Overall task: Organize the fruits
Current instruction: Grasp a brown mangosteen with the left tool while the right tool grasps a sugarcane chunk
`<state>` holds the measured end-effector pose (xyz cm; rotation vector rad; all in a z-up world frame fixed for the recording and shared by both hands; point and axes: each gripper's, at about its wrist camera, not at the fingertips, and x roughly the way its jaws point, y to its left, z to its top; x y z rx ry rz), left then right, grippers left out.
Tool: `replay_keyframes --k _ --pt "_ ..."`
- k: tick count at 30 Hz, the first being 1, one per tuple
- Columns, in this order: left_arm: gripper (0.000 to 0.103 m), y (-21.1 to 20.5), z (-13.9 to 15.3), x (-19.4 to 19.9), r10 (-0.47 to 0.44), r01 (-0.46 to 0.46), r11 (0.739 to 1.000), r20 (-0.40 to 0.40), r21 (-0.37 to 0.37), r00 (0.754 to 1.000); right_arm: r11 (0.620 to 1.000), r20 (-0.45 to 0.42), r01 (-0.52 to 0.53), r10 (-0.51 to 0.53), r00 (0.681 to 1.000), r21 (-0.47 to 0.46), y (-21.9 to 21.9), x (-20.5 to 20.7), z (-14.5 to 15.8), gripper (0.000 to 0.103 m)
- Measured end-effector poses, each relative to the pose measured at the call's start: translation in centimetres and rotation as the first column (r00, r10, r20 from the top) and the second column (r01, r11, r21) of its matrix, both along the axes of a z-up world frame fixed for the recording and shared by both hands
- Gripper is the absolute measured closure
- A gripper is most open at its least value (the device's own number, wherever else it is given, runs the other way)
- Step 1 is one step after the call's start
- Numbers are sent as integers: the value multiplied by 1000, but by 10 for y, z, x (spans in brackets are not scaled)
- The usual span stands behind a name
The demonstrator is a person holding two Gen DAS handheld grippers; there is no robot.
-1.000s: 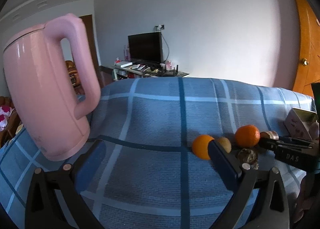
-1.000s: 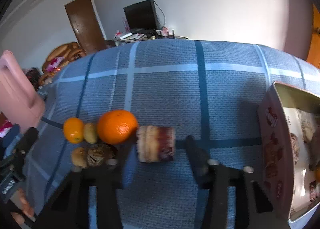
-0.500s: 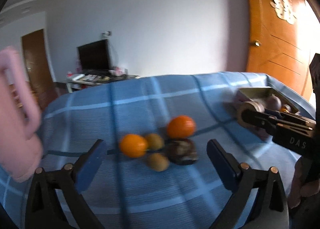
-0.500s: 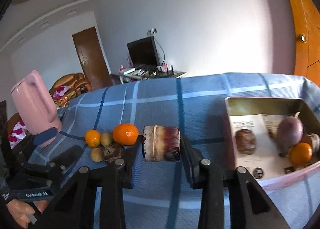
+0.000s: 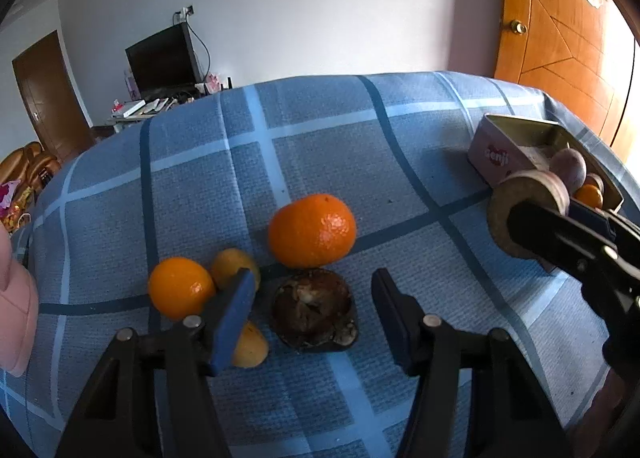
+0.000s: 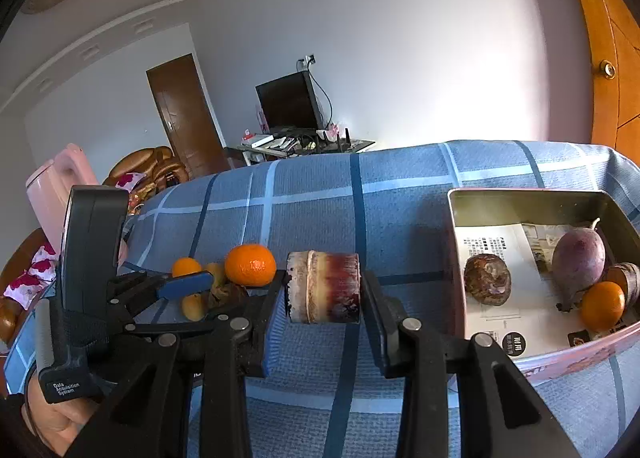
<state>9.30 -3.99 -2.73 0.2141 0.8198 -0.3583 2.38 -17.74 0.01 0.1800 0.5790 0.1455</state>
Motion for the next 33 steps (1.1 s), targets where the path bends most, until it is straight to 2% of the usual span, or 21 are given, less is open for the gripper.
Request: replay_keyframes --k 1,2,7,11,13,15,16,21,24,26,30,32,33 --pt "45 -2 -1 -1 -6 6 1000 -2 2 1000 1000 -6 -3 3 1000 2 0 2 -1 65" --pt "58 -2 -3 1 -18 17 1000 -22 -6 1000 1000 -10 -3 3 1000 4 0 3 -2 65" --pt "58 9 0 3 -6 2 997 -43 -80 999 1000 -12 4 -4 1000 8 -2 3 -1 65" --pt "58 21 13 -11 30 -23 992 57 -124 998 1000 8 8 -8 1000 0 0 1 1 65" --pt "59 26 21 -19 80 -63 989 123 -134 989 1000 21 7 -7 1000 -7 2 -2 2 65" --pt "72 29 27 -26 118 -95 986 175 -136 978 1000 39 7 -7 999 -17 4 -5 3 65" --pt "72 32 30 -31 139 -112 984 204 -139 969 1000 47 10 -8 999 -23 5 -6 4 65" --pt "72 33 36 -42 176 -143 980 260 -140 949 998 94 23 -17 995 -64 11 -15 9 65" --pt "71 44 36 -44 157 -110 972 227 -206 961 997 106 33 -25 994 -72 12 -17 11 65" --pt "71 57 30 -39 168 -119 956 170 -267 971 997 112 41 -33 993 -70 11 -19 12 65" --pt "72 76 25 -31 189 -145 941 119 -305 975 997 100 49 -42 994 -60 6 -20 11 65" --pt "72 72 24 -32 149 -109 941 104 -321 983 997 91 52 -48 995 -48 3 -20 10 65" --pt "69 66 25 -35 118 -79 947 109 -311 987 998 84 52 -48 995 -41 2 -19 10 65"
